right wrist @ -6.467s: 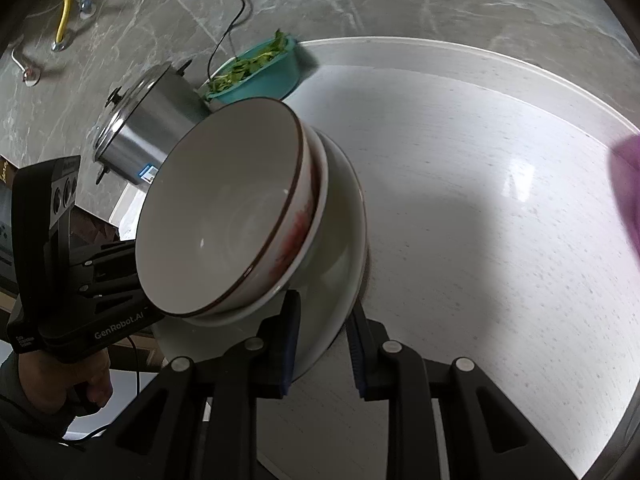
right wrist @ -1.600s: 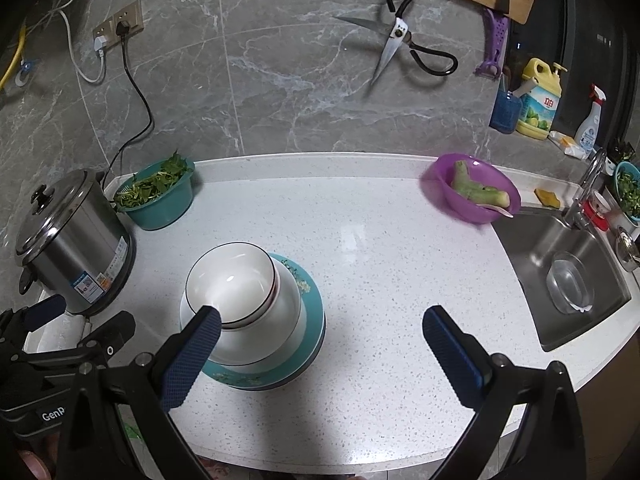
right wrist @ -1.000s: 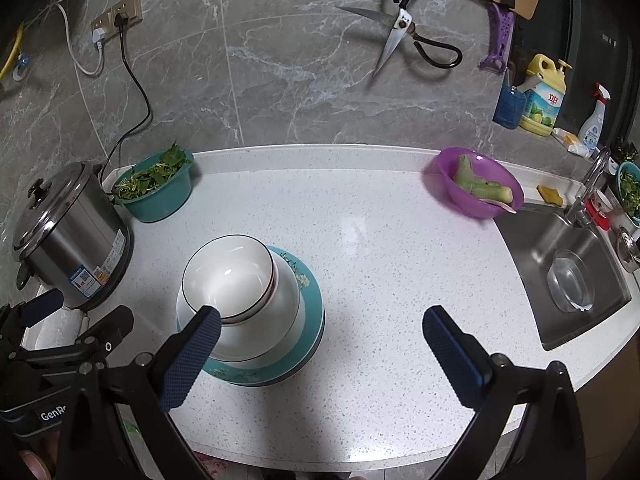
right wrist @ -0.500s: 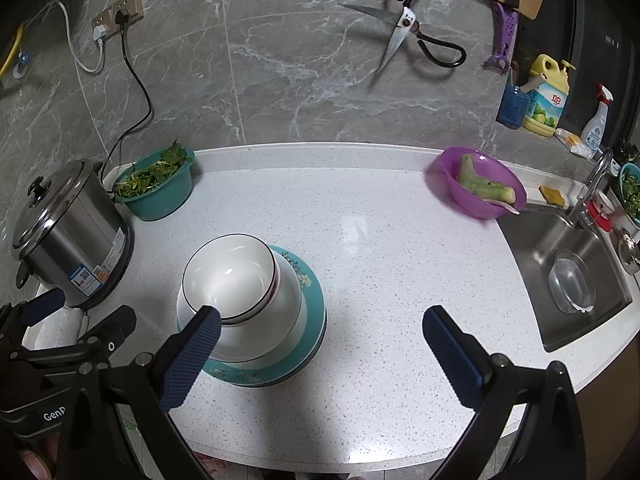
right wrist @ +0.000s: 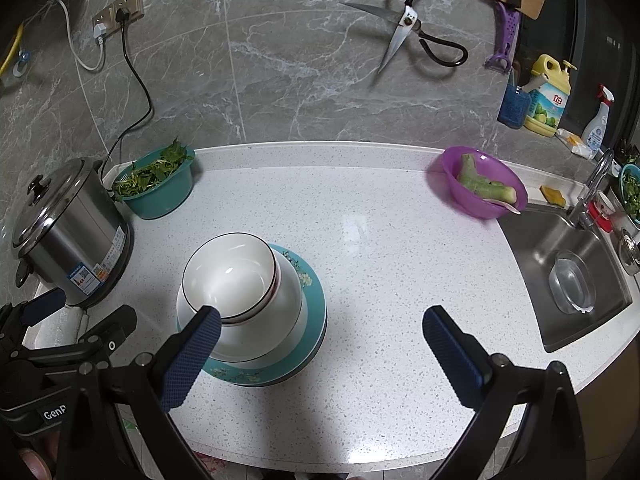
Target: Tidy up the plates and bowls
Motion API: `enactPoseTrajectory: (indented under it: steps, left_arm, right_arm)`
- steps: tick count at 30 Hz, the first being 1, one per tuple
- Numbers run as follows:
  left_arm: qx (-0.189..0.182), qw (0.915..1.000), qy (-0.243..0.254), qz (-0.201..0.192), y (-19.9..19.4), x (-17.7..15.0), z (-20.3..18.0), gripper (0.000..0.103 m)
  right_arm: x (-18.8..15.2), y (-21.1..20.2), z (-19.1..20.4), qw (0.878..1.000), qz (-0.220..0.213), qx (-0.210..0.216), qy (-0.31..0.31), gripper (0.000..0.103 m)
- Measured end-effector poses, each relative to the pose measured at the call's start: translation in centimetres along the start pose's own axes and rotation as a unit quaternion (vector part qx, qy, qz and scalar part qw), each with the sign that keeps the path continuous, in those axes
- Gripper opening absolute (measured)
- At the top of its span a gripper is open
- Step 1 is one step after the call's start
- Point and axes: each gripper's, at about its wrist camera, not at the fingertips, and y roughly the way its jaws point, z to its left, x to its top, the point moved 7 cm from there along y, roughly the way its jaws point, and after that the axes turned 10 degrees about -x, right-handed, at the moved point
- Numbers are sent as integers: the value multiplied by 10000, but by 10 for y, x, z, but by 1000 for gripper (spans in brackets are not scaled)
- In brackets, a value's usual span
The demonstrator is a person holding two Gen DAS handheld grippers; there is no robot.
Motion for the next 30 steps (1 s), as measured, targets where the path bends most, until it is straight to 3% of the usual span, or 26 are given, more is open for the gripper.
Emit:
enactPoseTrajectory:
  steps: [30]
  left_arm:
    - [3, 10000, 11, 8, 2, 2, 1, 103]
  right_arm:
    - [1, 3, 3, 10000, 18, 23, -33, 103]
